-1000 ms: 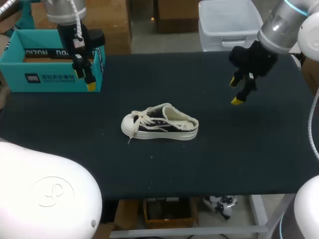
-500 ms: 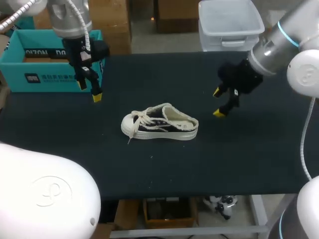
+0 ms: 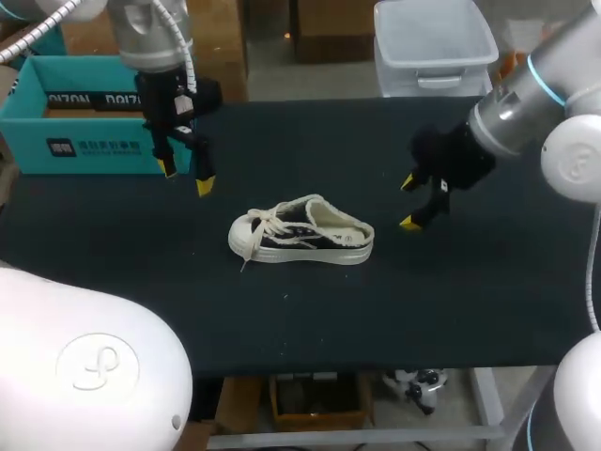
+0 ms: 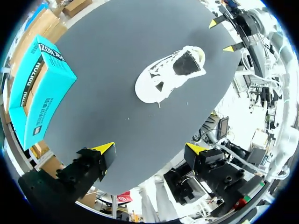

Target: Open the shoe tongue, take the insole out of the shoe, put the insole back into the shoe, and pack the shoe into the shoebox

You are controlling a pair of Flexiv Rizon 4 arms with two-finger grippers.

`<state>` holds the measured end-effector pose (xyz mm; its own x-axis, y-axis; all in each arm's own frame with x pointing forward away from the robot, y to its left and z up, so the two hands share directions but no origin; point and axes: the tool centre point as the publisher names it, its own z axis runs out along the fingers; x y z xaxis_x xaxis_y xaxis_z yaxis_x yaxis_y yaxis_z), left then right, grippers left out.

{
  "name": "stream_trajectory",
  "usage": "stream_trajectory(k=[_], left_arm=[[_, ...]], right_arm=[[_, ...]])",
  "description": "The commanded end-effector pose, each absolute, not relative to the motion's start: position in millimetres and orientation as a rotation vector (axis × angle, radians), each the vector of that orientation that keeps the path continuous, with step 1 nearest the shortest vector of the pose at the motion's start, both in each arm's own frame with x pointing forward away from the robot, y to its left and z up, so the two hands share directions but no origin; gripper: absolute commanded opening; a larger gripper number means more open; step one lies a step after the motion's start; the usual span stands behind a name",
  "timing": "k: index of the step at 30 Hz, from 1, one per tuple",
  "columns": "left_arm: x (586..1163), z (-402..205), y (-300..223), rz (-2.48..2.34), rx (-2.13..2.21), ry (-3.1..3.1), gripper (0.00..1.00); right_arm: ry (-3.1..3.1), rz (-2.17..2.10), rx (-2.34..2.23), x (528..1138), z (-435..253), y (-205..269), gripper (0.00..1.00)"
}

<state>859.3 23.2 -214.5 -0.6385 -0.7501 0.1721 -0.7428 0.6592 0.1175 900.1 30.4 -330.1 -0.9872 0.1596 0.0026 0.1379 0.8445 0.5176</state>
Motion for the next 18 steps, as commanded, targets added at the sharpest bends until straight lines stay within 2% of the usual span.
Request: stream_trajectory(k=[1, 18], left_arm=[[858.2, -219.0, -5.6, -0.15, 1.331, -2.605, 1.0], [842.4, -245.4, -60.2, -0.211, 1.477, -2.571, 1.0]], right_arm=[[2.999, 0.875, 0.255, 907.7, -349.1, 44.5, 1.0], [2.932, 1.071, 0.247, 887.9, -384.6, 81.5, 1.0]])
